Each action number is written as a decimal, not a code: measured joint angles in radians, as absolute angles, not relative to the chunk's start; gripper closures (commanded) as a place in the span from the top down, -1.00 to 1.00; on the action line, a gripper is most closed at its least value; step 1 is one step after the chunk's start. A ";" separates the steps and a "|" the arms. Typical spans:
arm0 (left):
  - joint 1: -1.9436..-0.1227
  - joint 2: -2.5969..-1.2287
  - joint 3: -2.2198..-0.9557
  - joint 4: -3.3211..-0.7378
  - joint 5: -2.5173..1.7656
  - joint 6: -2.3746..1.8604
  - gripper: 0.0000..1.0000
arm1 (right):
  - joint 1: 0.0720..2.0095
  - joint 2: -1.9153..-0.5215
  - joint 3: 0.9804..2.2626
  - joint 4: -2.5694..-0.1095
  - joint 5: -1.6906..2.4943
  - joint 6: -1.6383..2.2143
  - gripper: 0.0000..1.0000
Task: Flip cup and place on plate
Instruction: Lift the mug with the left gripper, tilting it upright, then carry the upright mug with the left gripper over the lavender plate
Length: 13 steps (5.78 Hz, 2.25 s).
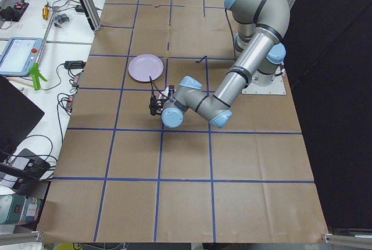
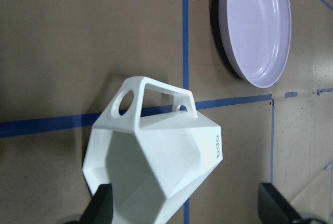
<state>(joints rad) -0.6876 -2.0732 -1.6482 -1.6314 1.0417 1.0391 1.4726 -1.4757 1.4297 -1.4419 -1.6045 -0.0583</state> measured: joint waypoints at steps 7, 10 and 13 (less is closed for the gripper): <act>-0.815 -1.954 -1.600 -1.536 1.090 0.947 -1.00 | 1.473 -1.476 1.430 -1.442 -1.605 -0.058 1.00; -1.093 -1.921 -1.558 -1.379 1.333 0.804 -1.00 | 1.473 -1.476 1.430 -1.442 -1.605 -0.058 1.00; -1.396 -1.984 -1.555 -1.216 1.531 0.543 -1.00 | 1.473 -1.476 1.430 -1.442 -1.605 -0.058 1.00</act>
<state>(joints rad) -1.3959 -1.9845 -1.5554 -1.2157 1.5308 0.5426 1.4726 -1.4758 1.4297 -1.4419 -1.6045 -0.0583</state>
